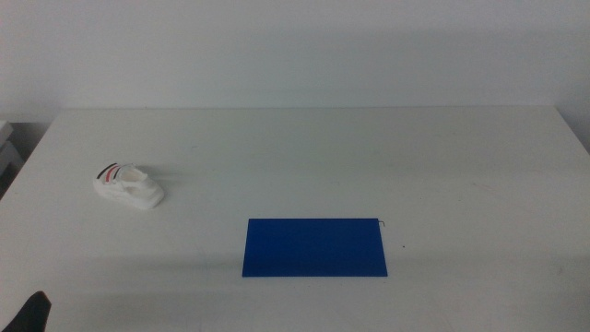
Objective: Use one arm to grab the shoe from the table and place it on the mat.
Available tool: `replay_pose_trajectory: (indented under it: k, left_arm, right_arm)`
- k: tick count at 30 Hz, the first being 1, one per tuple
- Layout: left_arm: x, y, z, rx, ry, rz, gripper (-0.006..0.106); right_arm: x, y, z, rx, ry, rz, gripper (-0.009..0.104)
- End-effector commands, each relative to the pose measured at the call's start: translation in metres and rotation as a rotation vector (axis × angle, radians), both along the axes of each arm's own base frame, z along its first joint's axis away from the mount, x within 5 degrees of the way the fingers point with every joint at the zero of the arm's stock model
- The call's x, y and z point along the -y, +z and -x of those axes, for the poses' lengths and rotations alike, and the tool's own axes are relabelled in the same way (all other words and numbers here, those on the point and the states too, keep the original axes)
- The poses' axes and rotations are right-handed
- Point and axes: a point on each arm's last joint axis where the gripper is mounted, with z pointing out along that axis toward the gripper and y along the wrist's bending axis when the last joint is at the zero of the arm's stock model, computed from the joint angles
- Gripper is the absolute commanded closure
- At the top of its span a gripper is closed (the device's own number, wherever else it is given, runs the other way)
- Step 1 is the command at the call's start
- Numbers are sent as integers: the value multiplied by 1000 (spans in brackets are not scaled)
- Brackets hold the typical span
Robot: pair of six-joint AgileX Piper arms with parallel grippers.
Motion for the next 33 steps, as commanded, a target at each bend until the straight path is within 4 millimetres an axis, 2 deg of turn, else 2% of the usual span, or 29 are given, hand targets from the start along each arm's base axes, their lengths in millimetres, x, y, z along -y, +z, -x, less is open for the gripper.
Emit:
replay_pose_trajectory:
  k: [1, 15, 21, 24, 28, 33]
  left_arm:
    - [0, 5, 0, 84, -5, 5, 7]
    - [0, 5, 0, 56, -4, 4, 7]
    - [0, 50, -7, 2, -1, 2, 7]
    - [0, 77, -17, -72, 2, 0, 7]
    - [1, 115, -42, -169, 5, -3, 7]
    - [2, 161, -80, -209, 7, -4, 7]
  right_arm:
    - [0, 7, 1, 97, -2, 18, 31]
    - [0, 7, 1, 97, -2, 18, 31]
    - [0, 7, 1, 97, -2, 18, 31]
    - [0, 7, 1, 97, -2, 18, 31]
    - [0, 7, 1, 97, -2, 18, 31]
    - [0, 7, 1, 97, -2, 18, 31]
